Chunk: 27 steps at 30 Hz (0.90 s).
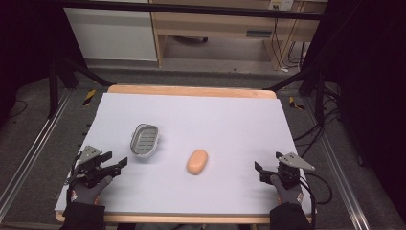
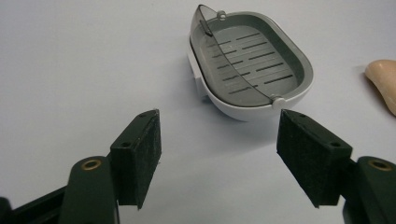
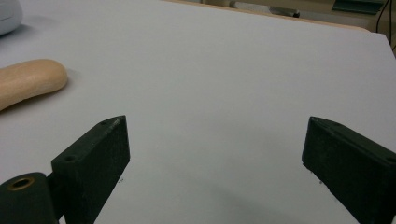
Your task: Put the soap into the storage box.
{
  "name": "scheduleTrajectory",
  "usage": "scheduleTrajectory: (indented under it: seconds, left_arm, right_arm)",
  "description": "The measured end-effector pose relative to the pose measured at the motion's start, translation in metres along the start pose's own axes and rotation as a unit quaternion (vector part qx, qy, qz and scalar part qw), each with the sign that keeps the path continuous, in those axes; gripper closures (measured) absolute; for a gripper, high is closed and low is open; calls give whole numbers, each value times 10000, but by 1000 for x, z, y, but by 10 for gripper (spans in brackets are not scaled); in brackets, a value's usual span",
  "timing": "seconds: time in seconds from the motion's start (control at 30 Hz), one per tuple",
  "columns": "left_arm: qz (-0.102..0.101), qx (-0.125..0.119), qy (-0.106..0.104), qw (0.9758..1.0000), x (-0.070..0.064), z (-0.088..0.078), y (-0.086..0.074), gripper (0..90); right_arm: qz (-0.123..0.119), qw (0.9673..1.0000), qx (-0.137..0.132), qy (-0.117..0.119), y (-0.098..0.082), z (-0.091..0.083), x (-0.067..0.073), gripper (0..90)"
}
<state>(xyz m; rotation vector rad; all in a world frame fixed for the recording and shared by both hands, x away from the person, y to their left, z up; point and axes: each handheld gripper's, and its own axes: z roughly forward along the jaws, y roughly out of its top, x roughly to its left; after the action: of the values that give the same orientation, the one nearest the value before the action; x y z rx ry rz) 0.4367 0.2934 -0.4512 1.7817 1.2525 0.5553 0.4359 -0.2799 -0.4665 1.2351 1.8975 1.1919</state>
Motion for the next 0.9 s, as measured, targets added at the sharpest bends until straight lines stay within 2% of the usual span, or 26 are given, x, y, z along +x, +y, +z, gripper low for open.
scheduleTrajectory:
  seconds: [0.17, 0.23, 0.63, 0.9]
  left_arm:
    - [94, 10, -9, 10000, -7, -1, 1, 309]
    - [124, 12, -8, 9999, -12, -1, 2, 310]
    - [188, 21, -94, 9998, -23, 2, 4, 314]
    - [329, 79, -217, 9992, -35, 6, 7, 304]
  right_arm:
    - [-43, 10000, -21, -72, 0, -2, 0, 65]
    - [-44, 9998, -44, -171, -1, -3, 0, 61]
    - [-89, 9998, 60, -138, -2, 1, -1, 47]
    - [-130, 9996, 106, -211, -2, 1, 0, 46]
